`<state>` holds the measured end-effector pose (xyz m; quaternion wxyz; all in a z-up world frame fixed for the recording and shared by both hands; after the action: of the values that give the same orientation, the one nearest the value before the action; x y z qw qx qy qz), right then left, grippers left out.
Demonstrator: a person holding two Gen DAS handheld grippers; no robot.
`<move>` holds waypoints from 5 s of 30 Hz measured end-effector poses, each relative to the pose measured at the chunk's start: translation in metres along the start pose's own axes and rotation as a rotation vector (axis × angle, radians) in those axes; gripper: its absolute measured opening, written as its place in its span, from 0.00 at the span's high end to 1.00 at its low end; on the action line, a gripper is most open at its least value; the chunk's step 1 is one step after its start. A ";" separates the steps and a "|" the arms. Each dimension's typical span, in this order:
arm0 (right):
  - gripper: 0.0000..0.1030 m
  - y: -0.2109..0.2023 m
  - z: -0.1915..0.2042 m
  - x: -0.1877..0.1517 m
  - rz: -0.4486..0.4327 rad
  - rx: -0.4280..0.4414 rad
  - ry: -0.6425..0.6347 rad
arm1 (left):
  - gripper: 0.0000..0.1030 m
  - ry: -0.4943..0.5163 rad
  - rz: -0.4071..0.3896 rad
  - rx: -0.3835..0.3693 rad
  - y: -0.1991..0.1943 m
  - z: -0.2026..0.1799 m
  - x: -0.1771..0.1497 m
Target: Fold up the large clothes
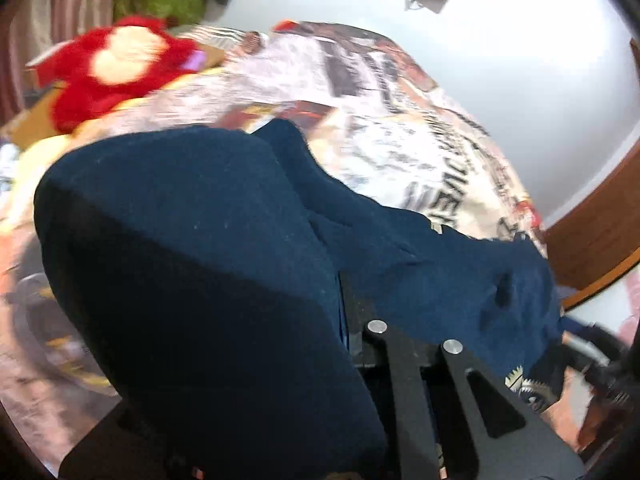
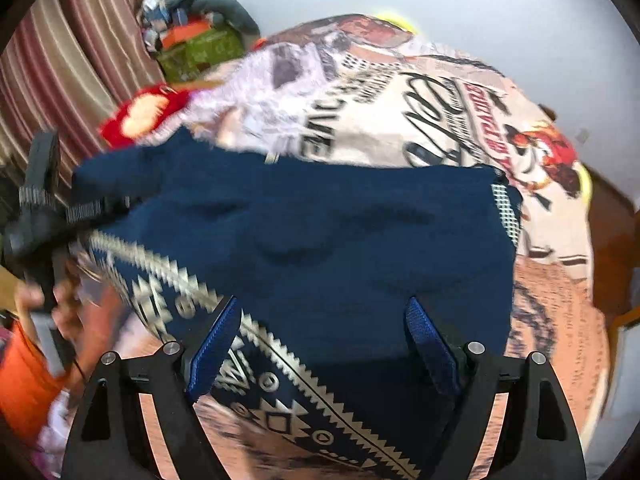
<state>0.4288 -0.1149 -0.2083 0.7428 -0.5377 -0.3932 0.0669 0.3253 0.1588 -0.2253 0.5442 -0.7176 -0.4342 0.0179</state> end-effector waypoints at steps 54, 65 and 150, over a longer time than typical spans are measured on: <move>0.19 -0.122 -0.078 -0.069 -0.085 -0.078 0.177 | 0.68 1.029 -0.042 0.025 -0.021 -0.208 -0.125; 0.19 -0.142 -0.048 -0.047 -0.148 -0.055 0.112 | 0.37 0.925 -0.033 -0.086 -0.085 -0.176 -0.118; 0.05 -0.035 -0.047 -0.021 0.052 0.149 0.263 | 0.18 0.465 0.175 -0.158 -0.003 -0.111 -0.038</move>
<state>0.4337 -0.1758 -0.1946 0.8237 -0.4954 -0.2723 0.0442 0.3549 0.0492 -0.1946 0.5679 -0.7776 -0.2339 -0.1346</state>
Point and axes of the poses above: each gripper's, at about its wrist camera, not at the fingertips, and y roughly the way its jaws point, z to its left, x to its top, the point moved 7 cm from there along y, roughly the way its jaws point, and after that the axes turned 9 degrees about -y, right-handed, at the moved point
